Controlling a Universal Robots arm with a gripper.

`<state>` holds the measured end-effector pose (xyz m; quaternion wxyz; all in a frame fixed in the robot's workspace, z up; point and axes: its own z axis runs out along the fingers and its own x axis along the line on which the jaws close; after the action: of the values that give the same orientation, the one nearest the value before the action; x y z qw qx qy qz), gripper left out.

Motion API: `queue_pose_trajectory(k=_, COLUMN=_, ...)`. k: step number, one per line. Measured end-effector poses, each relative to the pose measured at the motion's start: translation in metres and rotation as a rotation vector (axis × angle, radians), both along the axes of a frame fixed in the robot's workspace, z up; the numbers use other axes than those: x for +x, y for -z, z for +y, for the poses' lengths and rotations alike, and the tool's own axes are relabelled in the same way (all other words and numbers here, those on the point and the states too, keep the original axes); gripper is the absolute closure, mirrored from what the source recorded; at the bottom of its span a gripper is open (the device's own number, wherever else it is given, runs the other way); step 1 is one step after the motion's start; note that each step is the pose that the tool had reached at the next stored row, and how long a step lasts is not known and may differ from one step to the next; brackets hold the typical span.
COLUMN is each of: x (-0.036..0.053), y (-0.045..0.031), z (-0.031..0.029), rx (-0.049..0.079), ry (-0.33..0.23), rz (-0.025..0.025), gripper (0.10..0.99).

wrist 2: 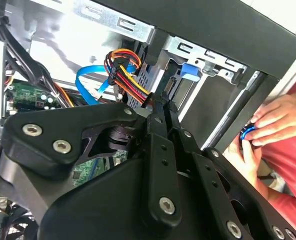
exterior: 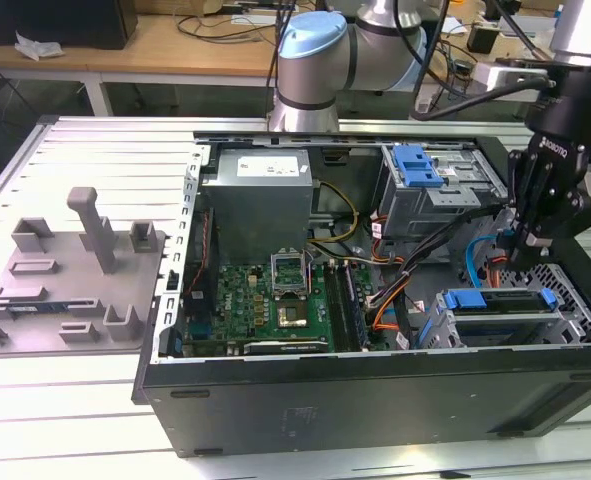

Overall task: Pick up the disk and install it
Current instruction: 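Insert the first disk wire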

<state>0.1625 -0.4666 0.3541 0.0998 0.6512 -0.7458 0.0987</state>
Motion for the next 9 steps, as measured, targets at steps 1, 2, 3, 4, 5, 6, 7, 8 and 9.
queue_pose_trajectory(k=1, x=-0.0005, y=-0.0011, z=-0.0015, rx=0.011, ry=-0.002, rz=0.0, gripper=0.922)
queue_pose_trajectory(k=2, x=-0.0011, y=-0.002, z=-0.0029, rx=0.021, ry=-0.004, rz=0.0, gripper=0.922)
queue_pose_trajectory(k=3, x=-0.0015, y=-0.0025, z=-0.0039, rx=0.027, ry=-0.005, rz=0.0, gripper=0.922)
queue_pose_trajectory(k=4, x=-0.002, y=-0.0029, z=-0.005, rx=0.033, ry=-0.006, rz=0.0, gripper=0.922)
queue_pose_trajectory(k=5, x=-0.0022, y=-0.0035, z=-0.0067, rx=0.043, ry=-0.008, rz=0.0, gripper=0.922)
queue_pose_trajectory(k=6, x=-0.0022, y=-0.0039, z=-0.0085, rx=0.054, ry=-0.01, rz=0.0, gripper=0.922)
queue_pose_trajectory(k=7, x=-0.0023, y=-0.0042, z=-0.0106, rx=0.064, ry=-0.011, rz=0.0, gripper=0.922)
queue_pose_trajectory(k=8, x=-0.0023, y=-0.0044, z=-0.013, rx=0.072, ry=-0.012, rz=0.0, gripper=0.922)
queue_pose_trajectory(k=9, x=-0.0023, y=-0.0043, z=-0.0159, rx=0.077, ry=-0.012, rz=0.0, gripper=0.922)
